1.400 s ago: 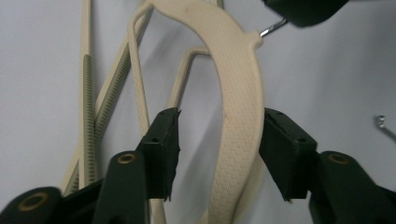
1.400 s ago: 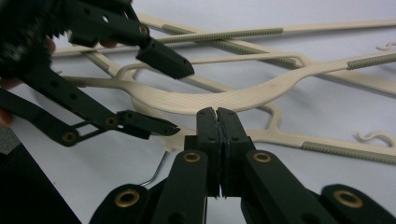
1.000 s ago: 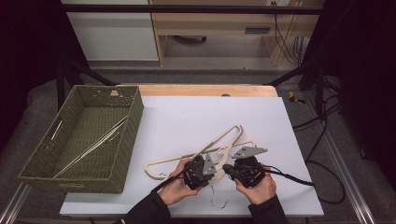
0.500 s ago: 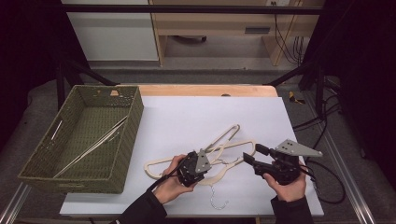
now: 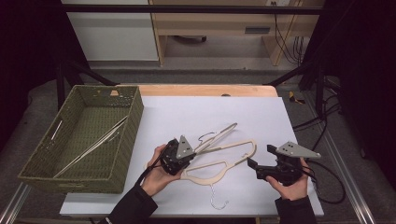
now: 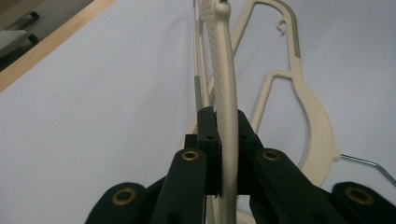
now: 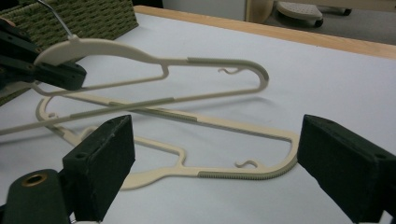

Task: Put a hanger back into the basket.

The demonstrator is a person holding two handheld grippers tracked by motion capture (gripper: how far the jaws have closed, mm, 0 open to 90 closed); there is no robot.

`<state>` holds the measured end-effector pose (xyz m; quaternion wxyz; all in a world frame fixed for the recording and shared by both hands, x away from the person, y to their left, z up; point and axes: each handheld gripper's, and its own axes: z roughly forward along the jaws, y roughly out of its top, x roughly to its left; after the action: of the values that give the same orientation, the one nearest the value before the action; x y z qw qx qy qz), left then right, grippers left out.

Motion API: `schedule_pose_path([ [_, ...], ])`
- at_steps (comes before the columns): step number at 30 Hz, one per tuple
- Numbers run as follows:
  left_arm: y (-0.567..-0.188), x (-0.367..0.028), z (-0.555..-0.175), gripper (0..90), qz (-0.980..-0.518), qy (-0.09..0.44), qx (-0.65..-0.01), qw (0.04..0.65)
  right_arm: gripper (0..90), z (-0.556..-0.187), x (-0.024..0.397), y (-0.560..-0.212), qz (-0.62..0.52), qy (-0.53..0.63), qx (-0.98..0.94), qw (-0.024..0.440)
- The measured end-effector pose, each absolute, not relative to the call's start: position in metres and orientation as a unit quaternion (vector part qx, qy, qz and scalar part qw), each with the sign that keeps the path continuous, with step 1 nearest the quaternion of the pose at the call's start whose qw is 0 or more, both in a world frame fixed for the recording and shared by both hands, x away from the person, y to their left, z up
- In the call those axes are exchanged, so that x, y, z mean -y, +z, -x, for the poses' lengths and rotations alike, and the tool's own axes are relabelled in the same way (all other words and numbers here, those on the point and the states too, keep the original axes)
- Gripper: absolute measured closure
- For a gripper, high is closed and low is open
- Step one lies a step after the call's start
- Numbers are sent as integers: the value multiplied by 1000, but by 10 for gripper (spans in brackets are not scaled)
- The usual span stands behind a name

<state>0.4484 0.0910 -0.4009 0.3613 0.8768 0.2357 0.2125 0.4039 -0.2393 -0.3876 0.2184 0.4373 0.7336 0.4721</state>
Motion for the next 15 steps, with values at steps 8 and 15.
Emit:
schedule_pose_path([
  [8, -361, -117, -440, 860, -853, 209, -234, 417, 88, -403, 241, -387, -434, 471, -736, 221],
  [15, -310, -145, -433, 861, -838, 218, -215, 452, 72, -403, 241, -386, -439, 472, -734, 217],
])
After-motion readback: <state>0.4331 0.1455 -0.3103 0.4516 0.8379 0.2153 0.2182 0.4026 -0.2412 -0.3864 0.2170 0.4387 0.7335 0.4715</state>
